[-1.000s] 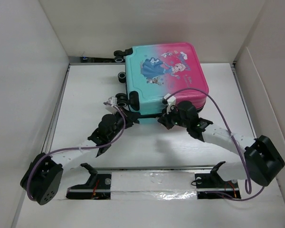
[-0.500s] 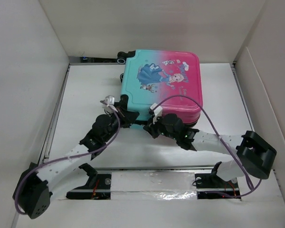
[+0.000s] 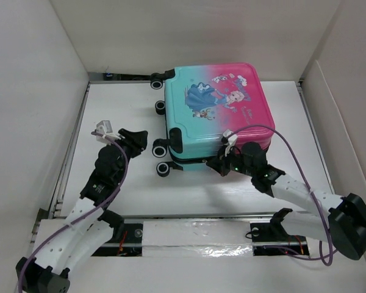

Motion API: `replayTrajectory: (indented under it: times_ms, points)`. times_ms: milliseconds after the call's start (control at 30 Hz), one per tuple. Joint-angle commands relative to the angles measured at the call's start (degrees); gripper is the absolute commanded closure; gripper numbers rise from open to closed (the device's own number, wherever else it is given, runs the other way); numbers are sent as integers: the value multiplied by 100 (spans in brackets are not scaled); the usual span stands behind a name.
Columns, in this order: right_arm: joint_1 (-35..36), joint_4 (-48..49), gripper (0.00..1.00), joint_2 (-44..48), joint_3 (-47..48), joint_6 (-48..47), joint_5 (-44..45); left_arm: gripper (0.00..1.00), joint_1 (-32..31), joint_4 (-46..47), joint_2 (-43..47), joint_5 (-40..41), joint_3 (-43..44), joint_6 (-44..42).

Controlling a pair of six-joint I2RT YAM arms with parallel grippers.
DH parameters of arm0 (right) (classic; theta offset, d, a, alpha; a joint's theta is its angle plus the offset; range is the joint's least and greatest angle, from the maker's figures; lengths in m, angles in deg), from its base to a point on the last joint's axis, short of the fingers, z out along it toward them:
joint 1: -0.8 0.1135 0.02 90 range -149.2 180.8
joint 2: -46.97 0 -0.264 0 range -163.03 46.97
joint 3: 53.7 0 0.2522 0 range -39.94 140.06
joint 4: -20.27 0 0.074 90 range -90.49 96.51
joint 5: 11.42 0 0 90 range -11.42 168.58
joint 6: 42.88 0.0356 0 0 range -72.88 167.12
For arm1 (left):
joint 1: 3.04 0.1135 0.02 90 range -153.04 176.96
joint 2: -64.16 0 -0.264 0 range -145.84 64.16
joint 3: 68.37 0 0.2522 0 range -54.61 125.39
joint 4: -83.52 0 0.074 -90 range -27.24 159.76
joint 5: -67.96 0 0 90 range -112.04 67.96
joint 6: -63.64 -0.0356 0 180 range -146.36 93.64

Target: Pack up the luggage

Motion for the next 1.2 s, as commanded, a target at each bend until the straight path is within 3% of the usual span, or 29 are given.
replayTrajectory:
  times_ms: [0,167,233,267,367,533,633,800,1033,1167]
  points:
    - [-204,283,100,299,4,-124,-415,61,369,375,-423,-499,-270,72]
    - [-144,169,100,291,55,-141,-460,57,371,1449,-1724,-1440,124,45]
    - [5,159,100,229,143,-133,-303,57,22,1836,-2136,-1590,204,72]
    - [554,142,100,20,344,-63,38,60,-233,2125,-2530,-1713,309,89]
    - [988,299,100,-235,556,130,365,61,-471,2399,-2780,-1714,275,168]
    - [2971,881,100,-2015,2232,334,1234,62,-596,2655,-3044,-1793,222,221]
    - [3380,766,100,-2443,2710,210,1761,63,-596,2445,-2974,-1697,213,168]
    - [3012,1345,100,-1794,1578,368,1887,61,-403,2129,-2535,-1503,151,142]
    - [2705,1337,100,-765,268,492,1677,23,704,1846,-2507,-1310,951,370]
    - [2704,890,100,-176,-58,448,1483,22,1215,1628,-3522,-1782,1942,222]
